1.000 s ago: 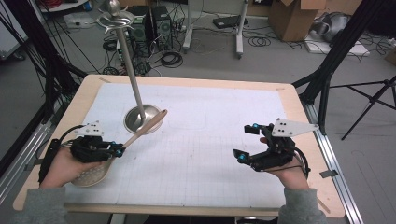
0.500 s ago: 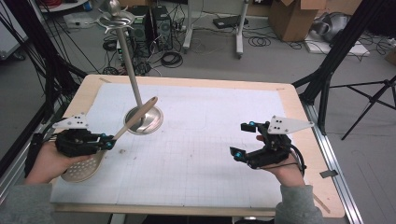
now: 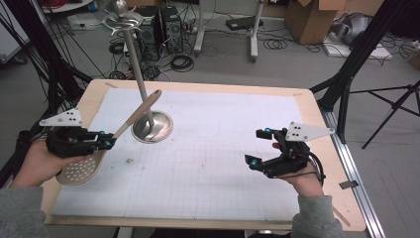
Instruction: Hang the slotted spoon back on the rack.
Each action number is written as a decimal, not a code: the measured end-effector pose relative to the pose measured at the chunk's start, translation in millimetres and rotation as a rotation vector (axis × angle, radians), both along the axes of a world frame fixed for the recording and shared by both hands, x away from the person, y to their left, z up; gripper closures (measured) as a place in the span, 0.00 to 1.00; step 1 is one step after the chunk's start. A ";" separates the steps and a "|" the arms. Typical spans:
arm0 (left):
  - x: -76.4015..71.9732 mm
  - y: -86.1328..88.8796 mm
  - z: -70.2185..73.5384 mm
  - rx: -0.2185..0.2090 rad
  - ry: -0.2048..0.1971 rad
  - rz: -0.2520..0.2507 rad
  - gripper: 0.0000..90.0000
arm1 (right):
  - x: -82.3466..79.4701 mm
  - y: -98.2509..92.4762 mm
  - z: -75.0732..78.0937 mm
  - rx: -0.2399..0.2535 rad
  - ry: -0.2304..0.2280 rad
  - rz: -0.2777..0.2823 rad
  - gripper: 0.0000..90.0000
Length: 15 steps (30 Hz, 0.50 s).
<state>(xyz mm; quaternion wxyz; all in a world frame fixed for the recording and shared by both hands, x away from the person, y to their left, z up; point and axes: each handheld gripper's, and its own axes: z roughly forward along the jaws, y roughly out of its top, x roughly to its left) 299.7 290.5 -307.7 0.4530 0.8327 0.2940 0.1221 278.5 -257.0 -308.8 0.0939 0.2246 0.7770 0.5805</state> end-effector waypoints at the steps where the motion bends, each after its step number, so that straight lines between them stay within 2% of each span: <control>1: 0.7 -0.7 3.0 -0.002 -0.005 0.001 0.86 | 0.0 0.0 0.0 0.000 0.000 0.000 0.09; 9: 8.0 -1.1 26.9 -0.017 -0.031 0.003 0.86 | -1.7 -6.5 3.9 0.038 -0.014 0.001 0.09; 13: 9.8 1.0 33.9 -0.013 -0.046 -0.005 0.86 | -1.8 -9.0 4.3 0.045 -0.018 -0.001 0.09; 15: 9.4 1.8 35.3 -0.012 -0.079 -0.028 0.86 | -1.8 -8.9 4.2 0.046 -0.017 -0.001 0.09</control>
